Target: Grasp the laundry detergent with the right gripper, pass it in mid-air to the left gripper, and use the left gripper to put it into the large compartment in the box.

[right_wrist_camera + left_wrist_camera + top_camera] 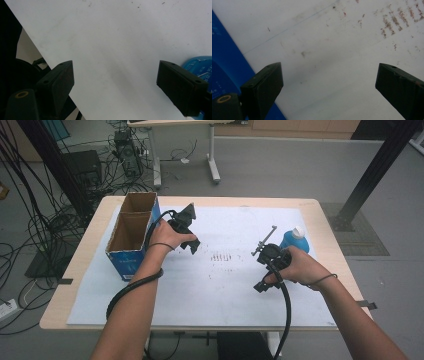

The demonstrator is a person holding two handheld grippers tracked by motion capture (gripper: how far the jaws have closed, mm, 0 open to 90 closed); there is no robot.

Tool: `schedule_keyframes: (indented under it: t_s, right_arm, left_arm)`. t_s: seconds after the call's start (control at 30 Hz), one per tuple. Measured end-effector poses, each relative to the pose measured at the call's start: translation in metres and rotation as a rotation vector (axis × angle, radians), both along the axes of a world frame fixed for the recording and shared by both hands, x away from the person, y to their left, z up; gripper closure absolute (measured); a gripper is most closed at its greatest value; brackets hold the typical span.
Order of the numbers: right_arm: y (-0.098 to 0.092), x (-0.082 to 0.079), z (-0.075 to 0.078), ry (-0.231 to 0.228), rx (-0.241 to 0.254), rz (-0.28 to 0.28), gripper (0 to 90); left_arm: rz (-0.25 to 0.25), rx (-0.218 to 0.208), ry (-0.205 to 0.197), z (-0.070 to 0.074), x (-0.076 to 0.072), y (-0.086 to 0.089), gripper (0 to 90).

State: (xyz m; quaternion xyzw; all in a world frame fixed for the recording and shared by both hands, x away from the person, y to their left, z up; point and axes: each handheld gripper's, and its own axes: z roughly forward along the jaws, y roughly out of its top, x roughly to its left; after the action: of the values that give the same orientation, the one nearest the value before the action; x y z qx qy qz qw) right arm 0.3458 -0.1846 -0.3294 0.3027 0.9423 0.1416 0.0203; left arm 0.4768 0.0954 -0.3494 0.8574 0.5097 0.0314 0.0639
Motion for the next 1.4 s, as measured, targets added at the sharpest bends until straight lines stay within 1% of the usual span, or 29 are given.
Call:
schedule_keyframes:
  t_s: [0.23, 0.27, 0.3, 0.4, 0.47, 0.53, 0.6, 0.63, 0.7, 0.9, 0.97, 1.0, 1.13, 1.17, 1.2, 1.27, 1.4]
  right_arm:
    - [-0.003, 0.0, -0.001, 0.005, 0.0, -0.004, 13.9]
    - [-0.004, 0.0, -0.003, 0.008, 0.0, -0.01, 13.9]
    - [-0.005, 0.0, -0.003, 0.01, -0.002, -0.008, 13.9]
    - [-0.007, -0.001, -0.004, 0.008, -0.001, -0.007, 13.9]
    - [-0.008, -0.002, -0.003, 0.008, -0.005, -0.008, 13.9]
    - [-0.012, -0.002, -0.002, 0.009, -0.004, -0.009, 13.8]
    - [-0.014, -0.002, -0.002, 0.009, -0.004, -0.013, 13.8]
    - [-0.016, -0.002, -0.002, 0.007, -0.004, -0.017, 13.8]
    - [-0.02, -0.002, -0.002, 0.007, 0.004, -0.019, 13.8]
    - [-0.028, -0.002, -0.003, 0.007, 0.017, -0.032, 13.8]
    - [-0.029, -0.002, -0.003, 0.007, 0.02, -0.033, 13.8]
    - [-0.03, -0.003, -0.005, 0.009, 0.021, -0.032, 13.7]
    - [-0.032, -0.004, -0.008, 0.011, 0.017, -0.034, 13.7]
    - [-0.033, -0.005, -0.01, 0.012, 0.017, -0.039, 13.8]
    - [-0.034, -0.005, -0.011, 0.015, 0.015, -0.041, 13.8]
    - [-0.036, -0.006, -0.012, 0.015, 0.017, -0.05, 14.1]
    - [-0.041, -0.007, -0.015, 0.014, 0.022, -0.065, 14.1]
  left_arm:
    - [-0.009, -0.004, 0.002, 0.002, -0.003, -0.002, 8.5]
    - [-0.017, -0.013, 0.008, 0.002, -0.005, -0.002, 8.5]
    - [-0.017, -0.013, 0.008, 0.002, -0.005, -0.002, 8.4]
    - [-0.022, -0.025, 0.003, 0.009, -0.009, -0.002, 8.3]
    - [-0.024, -0.025, 0.0, 0.011, -0.009, -0.001, 8.2]
    - [-0.031, -0.031, -0.004, 0.019, -0.013, -0.002, 8.1]
    - [-0.029, -0.038, -0.006, 0.021, -0.015, -0.002, 7.9]
    - [-0.037, -0.041, -0.003, 0.023, -0.017, -0.003, 7.8]
    - [-0.037, -0.045, -0.009, 0.026, -0.02, -0.003, 7.7]
    - [-0.04, -0.042, -0.009, 0.023, -0.027, -0.003, 7.7]
    - [-0.037, -0.046, -0.01, 0.022, -0.028, -0.002, 7.7]
    - [-0.033, -0.066, -0.015, 0.02, -0.031, -0.001, 7.7]
    - [-0.039, -0.066, -0.009, 0.016, -0.036, -0.001, 7.8]
    - [-0.042, -0.085, -0.002, 0.015, -0.039, -0.001, 7.8]
    - [-0.042, -0.085, -0.002, 0.015, -0.039, -0.001, 7.8]
    - [-0.048, -0.089, -0.003, 0.016, -0.043, -0.002, 7.9]
    - [-0.042, -0.085, -0.004, 0.016, -0.046, -0.002, 7.9]
